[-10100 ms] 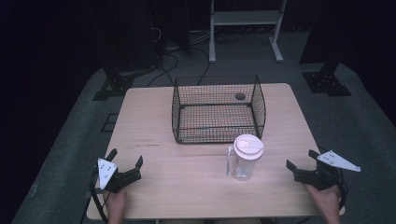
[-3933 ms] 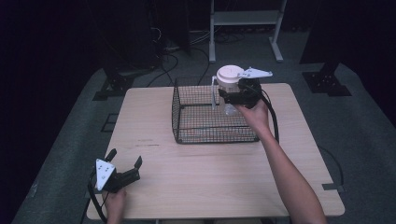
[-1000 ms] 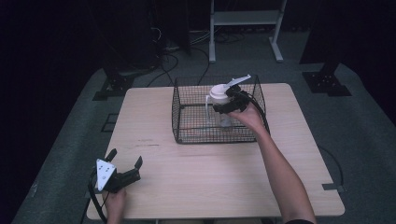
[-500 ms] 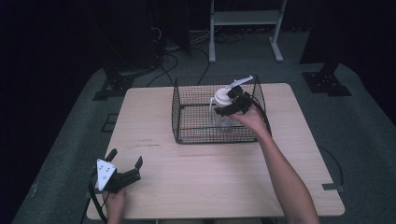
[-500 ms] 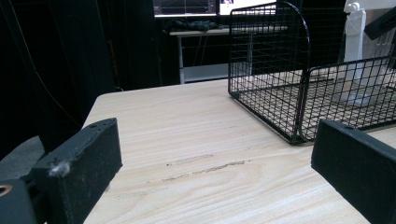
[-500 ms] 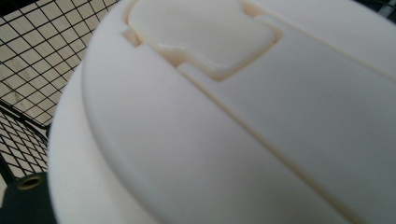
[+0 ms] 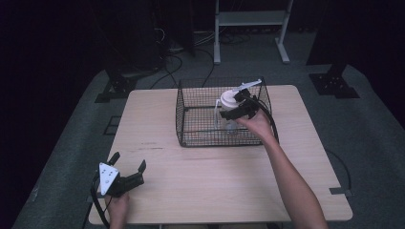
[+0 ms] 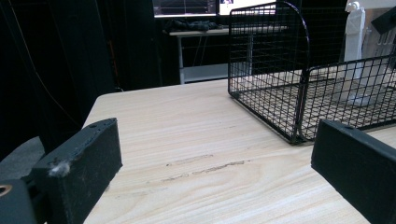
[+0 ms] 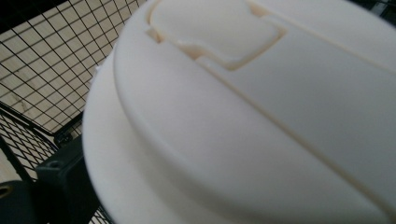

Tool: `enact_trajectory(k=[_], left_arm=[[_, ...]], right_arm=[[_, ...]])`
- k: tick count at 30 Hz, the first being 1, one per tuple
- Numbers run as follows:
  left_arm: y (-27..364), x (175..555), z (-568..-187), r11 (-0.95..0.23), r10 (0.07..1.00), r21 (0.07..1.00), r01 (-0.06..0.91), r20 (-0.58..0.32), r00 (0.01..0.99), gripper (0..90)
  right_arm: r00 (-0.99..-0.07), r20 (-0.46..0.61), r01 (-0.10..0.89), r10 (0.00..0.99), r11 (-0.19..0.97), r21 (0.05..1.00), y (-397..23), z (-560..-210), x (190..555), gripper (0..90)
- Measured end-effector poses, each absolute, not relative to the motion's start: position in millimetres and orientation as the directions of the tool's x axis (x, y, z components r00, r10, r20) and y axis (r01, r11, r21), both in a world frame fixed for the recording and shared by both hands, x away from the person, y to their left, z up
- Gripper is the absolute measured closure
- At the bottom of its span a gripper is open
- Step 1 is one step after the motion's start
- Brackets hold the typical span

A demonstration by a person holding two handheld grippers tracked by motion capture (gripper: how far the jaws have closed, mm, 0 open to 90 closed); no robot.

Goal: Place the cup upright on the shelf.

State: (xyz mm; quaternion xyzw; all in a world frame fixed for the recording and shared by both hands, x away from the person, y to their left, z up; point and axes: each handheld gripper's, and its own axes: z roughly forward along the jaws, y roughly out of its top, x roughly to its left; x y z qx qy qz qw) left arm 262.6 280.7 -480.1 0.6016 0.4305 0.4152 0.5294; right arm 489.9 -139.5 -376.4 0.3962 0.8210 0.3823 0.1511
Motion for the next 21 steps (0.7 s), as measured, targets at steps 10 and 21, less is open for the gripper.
enact_trajectory(k=[10, 21], left_arm=[[280.6, 262.6, -480.1, -0.07, 0.957, 0.995, 0.078, 0.045, 0.285, 0.9], [280.5, 262.9, -480.1, -0.072, 0.957, 0.994, 0.079, 0.046, 0.285, 0.9]], right_arm=[[-0.63, 0.089, 0.526, 0.771, 0.34, 0.78, -142.7, -374.3, 485.7, 1.2], [-0.617, 0.104, 0.505, 0.78, 0.291, 0.812, -148.9, -372.1, 480.5, 1.2]])
